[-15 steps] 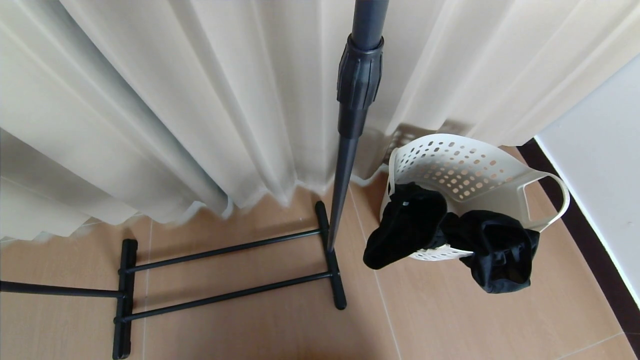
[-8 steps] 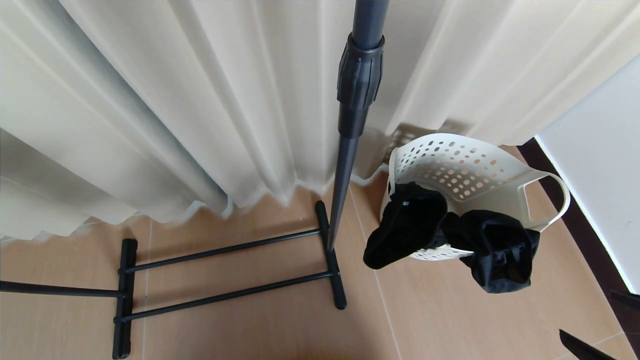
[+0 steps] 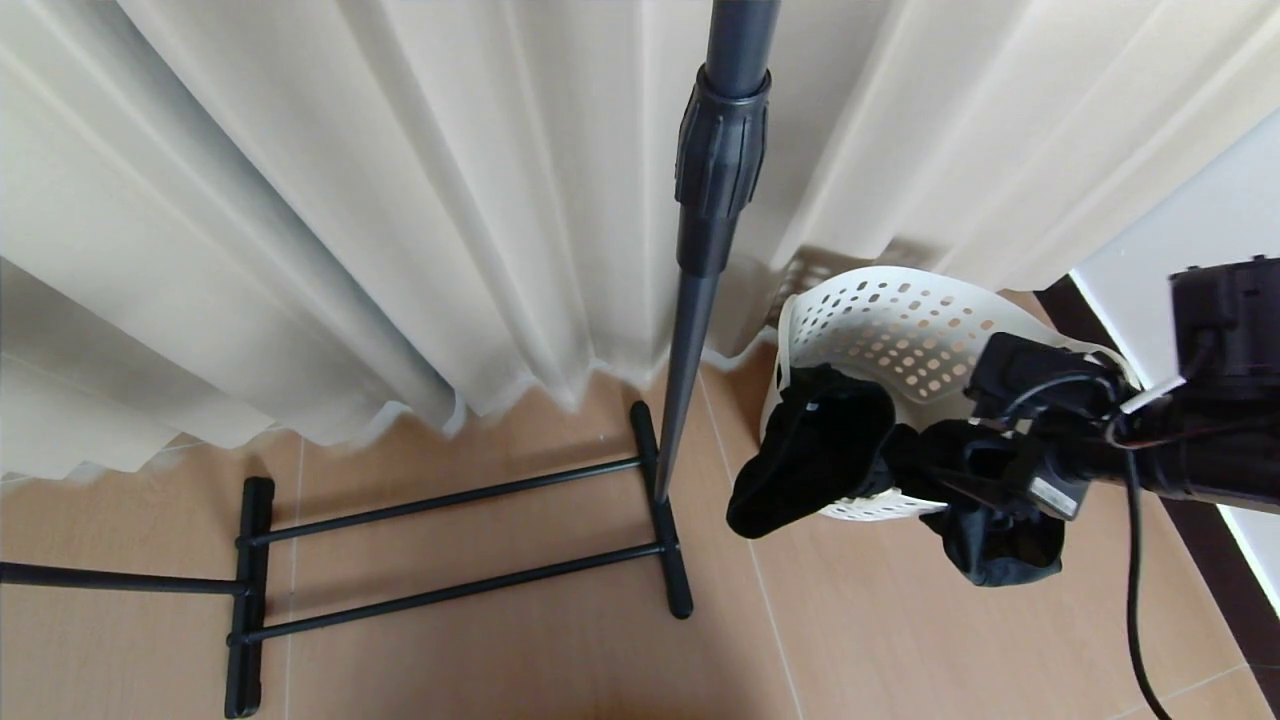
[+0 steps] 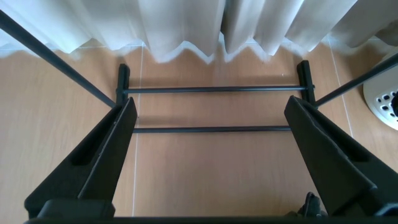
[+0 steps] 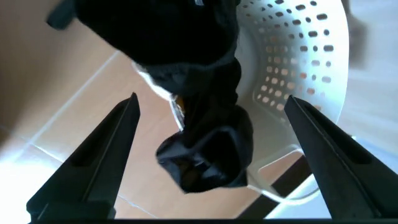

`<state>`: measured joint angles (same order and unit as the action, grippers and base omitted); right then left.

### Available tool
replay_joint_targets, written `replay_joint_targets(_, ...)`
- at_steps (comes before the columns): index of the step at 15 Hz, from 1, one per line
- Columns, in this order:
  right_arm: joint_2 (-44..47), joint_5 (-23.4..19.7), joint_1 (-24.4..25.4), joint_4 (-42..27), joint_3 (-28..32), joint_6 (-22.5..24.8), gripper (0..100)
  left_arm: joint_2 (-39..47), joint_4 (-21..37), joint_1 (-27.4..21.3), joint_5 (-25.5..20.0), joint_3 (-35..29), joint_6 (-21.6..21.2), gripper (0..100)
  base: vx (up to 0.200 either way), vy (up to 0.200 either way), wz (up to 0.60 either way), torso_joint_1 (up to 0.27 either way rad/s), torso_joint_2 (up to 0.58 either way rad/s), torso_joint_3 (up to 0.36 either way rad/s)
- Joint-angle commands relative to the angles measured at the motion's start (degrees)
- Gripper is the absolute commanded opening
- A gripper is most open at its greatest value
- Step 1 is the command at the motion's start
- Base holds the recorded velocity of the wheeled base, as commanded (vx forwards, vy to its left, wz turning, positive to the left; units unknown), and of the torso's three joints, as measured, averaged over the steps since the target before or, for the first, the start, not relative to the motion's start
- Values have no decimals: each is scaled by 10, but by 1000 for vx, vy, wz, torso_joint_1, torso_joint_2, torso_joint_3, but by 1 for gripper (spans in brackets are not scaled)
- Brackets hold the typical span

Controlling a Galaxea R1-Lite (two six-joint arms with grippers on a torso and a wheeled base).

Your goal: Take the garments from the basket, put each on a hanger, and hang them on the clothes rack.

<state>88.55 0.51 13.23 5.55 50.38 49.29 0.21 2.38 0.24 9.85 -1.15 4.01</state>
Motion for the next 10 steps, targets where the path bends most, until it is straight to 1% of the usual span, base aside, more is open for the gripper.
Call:
replay_joint_targets(1,133,43,37,1,81,20,100,0,0,0,0,0,0,100,0,0,0,0,0,0)
replay_joint_targets(2,164,55,38,2,106,20,100,0,0,0,0,0,0,100,0,0,0,0,0,0)
replay_joint_targets(4,177,58,38,2,118,20,100,0,0,0,0,0,0,100,0,0,0,0,0,0)
replay_joint_targets(5,239,64,36,3,183,17,100,0,0,0,0,0,0,100,0,0,0,0,0,0)
replay_joint_targets(6,259,73,30,3,214,16,100,0,0,0,0,0,0,100,0,0,0,0,0,0)
replay_joint_targets(9,305,73,14,3,278,14,100,0,0,1,0,0,0,100,0,0,0,0,0,0)
replay_joint_targets(10,315,74,8,3,289,12,100,0,0,0,0,0,0,100,0,0,0,0,0,0)
